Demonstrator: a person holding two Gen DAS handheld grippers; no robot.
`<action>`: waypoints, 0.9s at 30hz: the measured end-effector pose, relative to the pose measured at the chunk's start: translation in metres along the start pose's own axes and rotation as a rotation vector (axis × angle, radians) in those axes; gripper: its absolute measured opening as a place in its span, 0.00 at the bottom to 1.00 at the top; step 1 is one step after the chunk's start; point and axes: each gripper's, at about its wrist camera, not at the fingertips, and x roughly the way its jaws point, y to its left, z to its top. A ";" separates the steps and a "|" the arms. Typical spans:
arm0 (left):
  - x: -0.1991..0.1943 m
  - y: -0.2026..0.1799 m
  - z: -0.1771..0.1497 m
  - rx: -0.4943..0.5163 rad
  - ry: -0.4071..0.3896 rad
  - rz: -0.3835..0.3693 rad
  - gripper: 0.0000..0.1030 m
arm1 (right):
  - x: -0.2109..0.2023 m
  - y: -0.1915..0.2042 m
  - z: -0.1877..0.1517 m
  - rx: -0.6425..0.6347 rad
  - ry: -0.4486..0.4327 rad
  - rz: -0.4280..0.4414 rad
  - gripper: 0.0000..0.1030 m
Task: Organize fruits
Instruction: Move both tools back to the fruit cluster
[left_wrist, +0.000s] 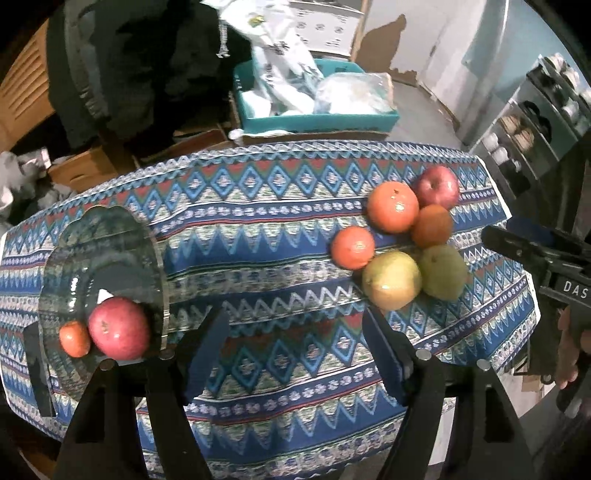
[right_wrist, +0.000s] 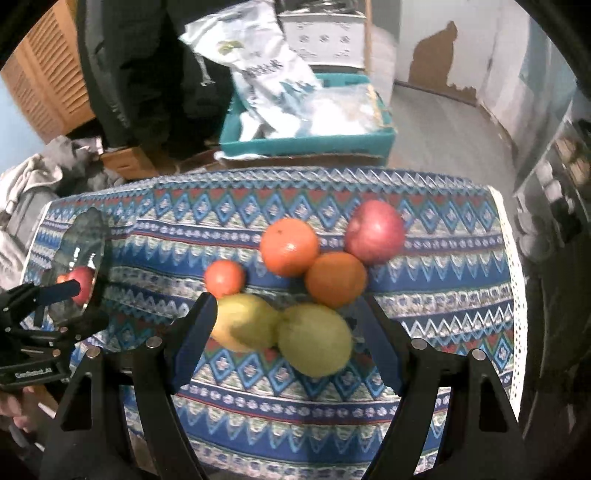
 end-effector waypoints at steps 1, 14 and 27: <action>0.003 -0.005 0.001 0.008 0.006 -0.002 0.74 | 0.001 -0.006 -0.002 0.007 0.004 0.000 0.76; 0.045 -0.041 0.029 -0.006 0.074 -0.037 0.74 | 0.019 -0.062 -0.011 0.067 0.072 -0.066 0.76; 0.088 -0.063 0.093 0.047 0.095 -0.049 0.79 | 0.064 -0.103 0.041 0.106 0.140 -0.018 0.78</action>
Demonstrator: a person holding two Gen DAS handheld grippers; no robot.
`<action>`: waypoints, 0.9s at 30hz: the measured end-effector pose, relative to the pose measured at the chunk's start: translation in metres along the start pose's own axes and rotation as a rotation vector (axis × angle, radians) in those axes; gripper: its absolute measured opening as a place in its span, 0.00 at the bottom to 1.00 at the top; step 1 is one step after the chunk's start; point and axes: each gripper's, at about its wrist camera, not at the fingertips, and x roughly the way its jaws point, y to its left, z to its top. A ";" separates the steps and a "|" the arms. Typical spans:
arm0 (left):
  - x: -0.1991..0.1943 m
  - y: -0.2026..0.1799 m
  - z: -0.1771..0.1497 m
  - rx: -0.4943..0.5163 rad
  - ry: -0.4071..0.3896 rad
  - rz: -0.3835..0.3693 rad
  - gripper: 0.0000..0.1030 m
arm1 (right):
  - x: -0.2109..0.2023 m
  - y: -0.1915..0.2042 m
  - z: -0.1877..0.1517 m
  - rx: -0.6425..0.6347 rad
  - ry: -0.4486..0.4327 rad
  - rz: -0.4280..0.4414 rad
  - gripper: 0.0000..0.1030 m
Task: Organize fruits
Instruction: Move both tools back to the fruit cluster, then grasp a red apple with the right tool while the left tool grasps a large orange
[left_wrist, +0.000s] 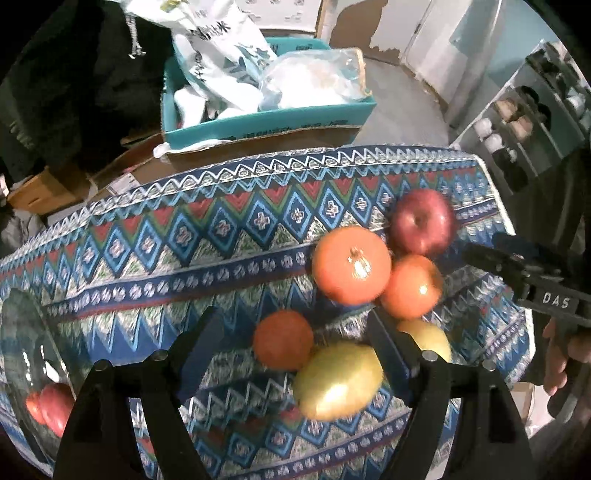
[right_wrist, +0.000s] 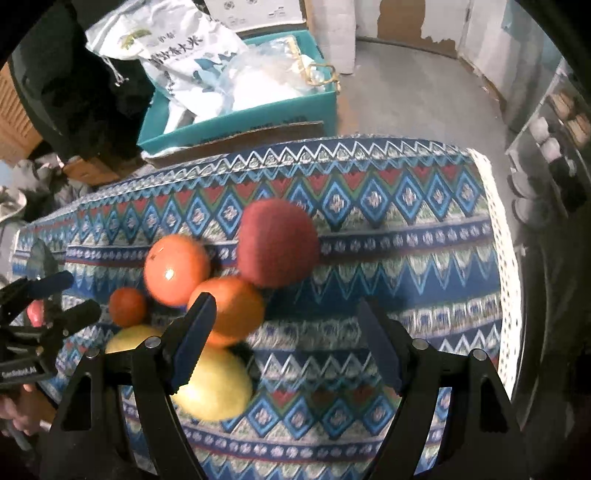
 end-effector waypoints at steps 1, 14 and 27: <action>0.006 -0.001 0.004 0.003 0.011 -0.002 0.79 | 0.005 -0.002 0.005 0.000 0.006 0.001 0.79; 0.045 -0.014 0.030 -0.013 0.058 -0.093 0.80 | 0.065 -0.014 0.039 0.047 0.075 0.084 0.79; 0.057 -0.027 0.033 -0.035 0.097 -0.154 0.80 | 0.069 -0.009 0.032 0.082 0.044 0.104 0.66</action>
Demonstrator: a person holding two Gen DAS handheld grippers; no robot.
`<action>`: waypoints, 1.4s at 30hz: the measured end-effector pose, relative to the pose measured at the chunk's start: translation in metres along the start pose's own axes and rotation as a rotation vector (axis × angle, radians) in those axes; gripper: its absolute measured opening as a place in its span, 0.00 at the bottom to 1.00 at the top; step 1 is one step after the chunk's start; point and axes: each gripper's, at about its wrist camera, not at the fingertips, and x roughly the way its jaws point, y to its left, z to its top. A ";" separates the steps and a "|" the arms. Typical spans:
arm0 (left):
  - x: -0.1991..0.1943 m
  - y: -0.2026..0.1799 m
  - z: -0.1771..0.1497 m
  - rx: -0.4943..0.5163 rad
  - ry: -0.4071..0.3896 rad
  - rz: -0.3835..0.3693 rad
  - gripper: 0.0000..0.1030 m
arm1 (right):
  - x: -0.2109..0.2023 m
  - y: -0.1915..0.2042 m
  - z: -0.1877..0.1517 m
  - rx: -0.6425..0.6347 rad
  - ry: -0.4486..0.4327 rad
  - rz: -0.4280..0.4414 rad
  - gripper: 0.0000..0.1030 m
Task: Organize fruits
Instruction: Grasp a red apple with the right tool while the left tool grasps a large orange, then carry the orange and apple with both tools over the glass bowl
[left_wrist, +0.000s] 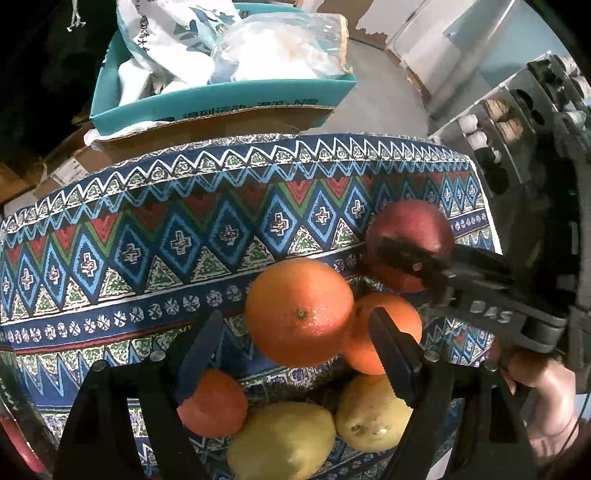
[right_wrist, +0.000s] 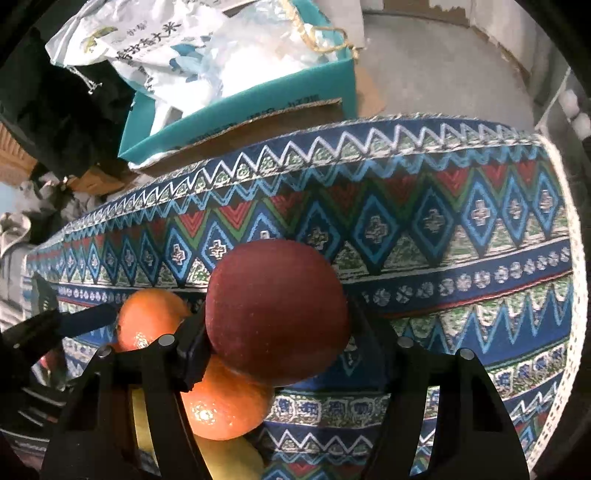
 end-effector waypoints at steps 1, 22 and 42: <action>0.002 0.000 0.000 0.001 0.002 0.004 0.80 | -0.003 -0.002 -0.001 0.009 -0.013 -0.005 0.66; 0.020 0.005 -0.004 -0.048 -0.009 -0.045 0.67 | -0.061 -0.014 -0.029 0.037 -0.119 -0.049 0.66; -0.063 0.012 -0.029 0.030 -0.186 0.067 0.67 | -0.098 0.036 -0.043 -0.111 -0.203 -0.062 0.66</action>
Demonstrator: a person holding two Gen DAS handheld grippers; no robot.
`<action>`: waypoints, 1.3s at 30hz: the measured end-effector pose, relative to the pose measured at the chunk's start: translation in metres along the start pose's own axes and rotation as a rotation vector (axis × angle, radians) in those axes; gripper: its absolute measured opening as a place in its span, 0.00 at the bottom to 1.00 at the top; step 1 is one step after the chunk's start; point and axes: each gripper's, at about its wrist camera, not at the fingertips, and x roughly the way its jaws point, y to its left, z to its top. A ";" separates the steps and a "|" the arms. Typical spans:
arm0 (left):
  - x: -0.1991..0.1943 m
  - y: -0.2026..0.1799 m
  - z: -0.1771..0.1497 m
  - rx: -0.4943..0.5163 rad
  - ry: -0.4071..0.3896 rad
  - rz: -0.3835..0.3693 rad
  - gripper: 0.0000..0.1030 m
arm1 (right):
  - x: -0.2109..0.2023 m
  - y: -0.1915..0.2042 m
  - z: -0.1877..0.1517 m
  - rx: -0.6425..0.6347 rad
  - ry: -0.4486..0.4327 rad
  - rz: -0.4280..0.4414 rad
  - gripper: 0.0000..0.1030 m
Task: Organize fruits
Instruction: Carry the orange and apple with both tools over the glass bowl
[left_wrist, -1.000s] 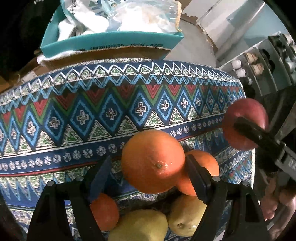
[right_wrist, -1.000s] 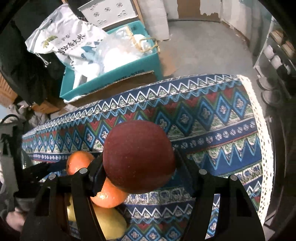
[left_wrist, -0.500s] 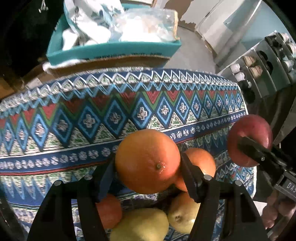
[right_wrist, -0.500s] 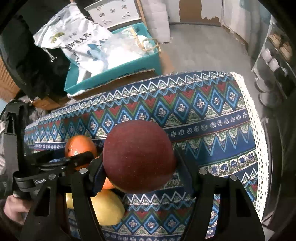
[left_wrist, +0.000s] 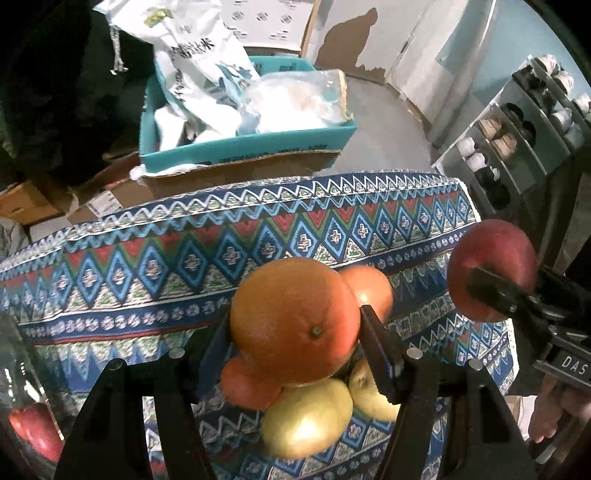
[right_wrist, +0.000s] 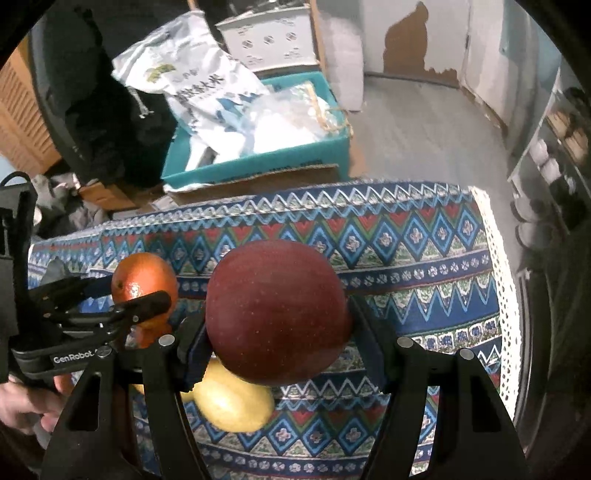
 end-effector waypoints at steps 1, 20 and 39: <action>-0.006 0.003 -0.002 -0.002 -0.004 0.003 0.67 | -0.003 0.003 0.000 -0.007 -0.005 0.002 0.66; -0.091 0.034 -0.033 -0.019 -0.107 0.057 0.67 | -0.052 0.067 -0.002 -0.107 -0.092 0.071 0.66; -0.168 0.075 -0.068 -0.045 -0.220 0.121 0.67 | -0.083 0.148 0.003 -0.217 -0.147 0.169 0.66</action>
